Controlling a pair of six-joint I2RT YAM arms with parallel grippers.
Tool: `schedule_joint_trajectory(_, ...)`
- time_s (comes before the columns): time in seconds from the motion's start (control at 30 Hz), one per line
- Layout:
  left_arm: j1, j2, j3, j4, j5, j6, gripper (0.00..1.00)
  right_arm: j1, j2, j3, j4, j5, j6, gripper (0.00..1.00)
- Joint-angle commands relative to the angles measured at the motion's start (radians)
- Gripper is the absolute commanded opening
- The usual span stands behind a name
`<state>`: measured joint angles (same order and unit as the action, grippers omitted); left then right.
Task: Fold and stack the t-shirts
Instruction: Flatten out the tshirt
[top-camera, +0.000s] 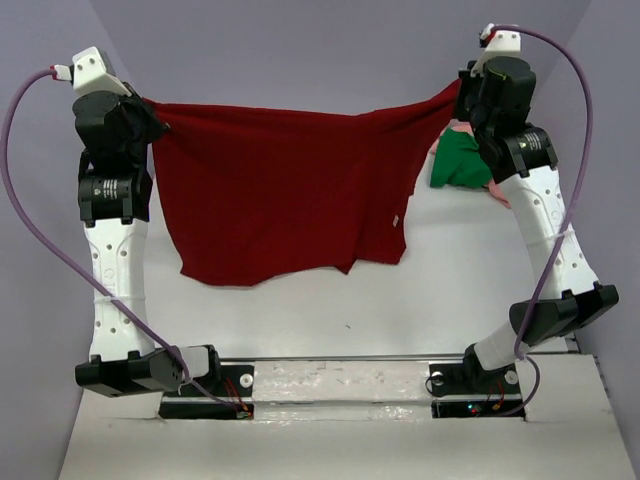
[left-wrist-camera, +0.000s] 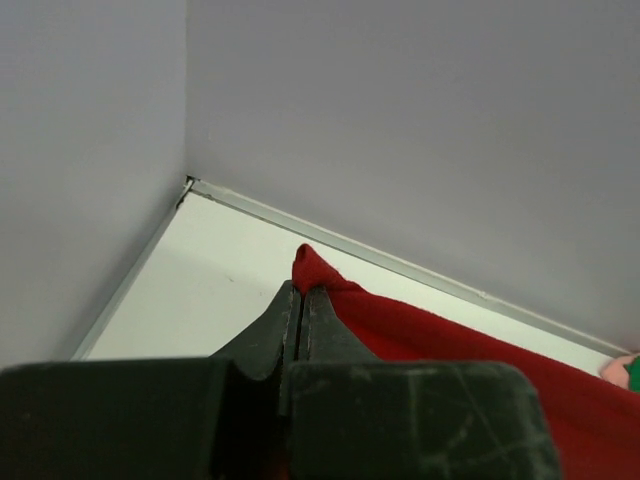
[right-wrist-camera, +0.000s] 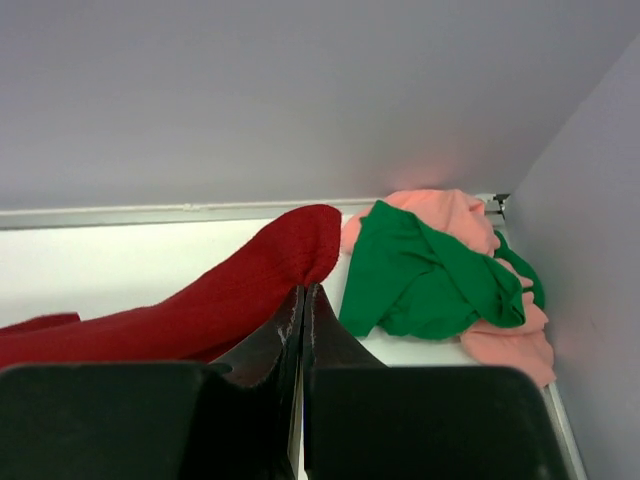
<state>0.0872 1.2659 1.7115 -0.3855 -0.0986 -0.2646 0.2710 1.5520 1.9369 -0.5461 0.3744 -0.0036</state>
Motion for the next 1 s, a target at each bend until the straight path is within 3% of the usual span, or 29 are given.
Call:
schedule_joint_trajectory(0.0, 0.009, -0.004, 0.008, 0.128, 0.062, 0.019, 0.0, -0.036, -0.01, 0.097, 0.132, -0.025, 0.028, 0.0)
schedule_joint_trajectory(0.27, 0.009, 0.049, 0.074, 0.151, 0.057, 0.039, 0.0, -0.036, 0.059, 0.241, 0.175, -0.134, -0.027, 0.0)
schedule_joint_trajectory(0.67, 0.009, 0.053, 0.122, 0.142, 0.024, 0.038, 0.0, -0.036, 0.039, 0.266, 0.227, -0.169, -0.059, 0.0)
schedule_joint_trajectory(0.97, 0.009, 0.02, 0.097, 0.1, -0.027, 0.015, 0.0, -0.036, -0.027, 0.16, 0.224, -0.1, -0.05, 0.0)
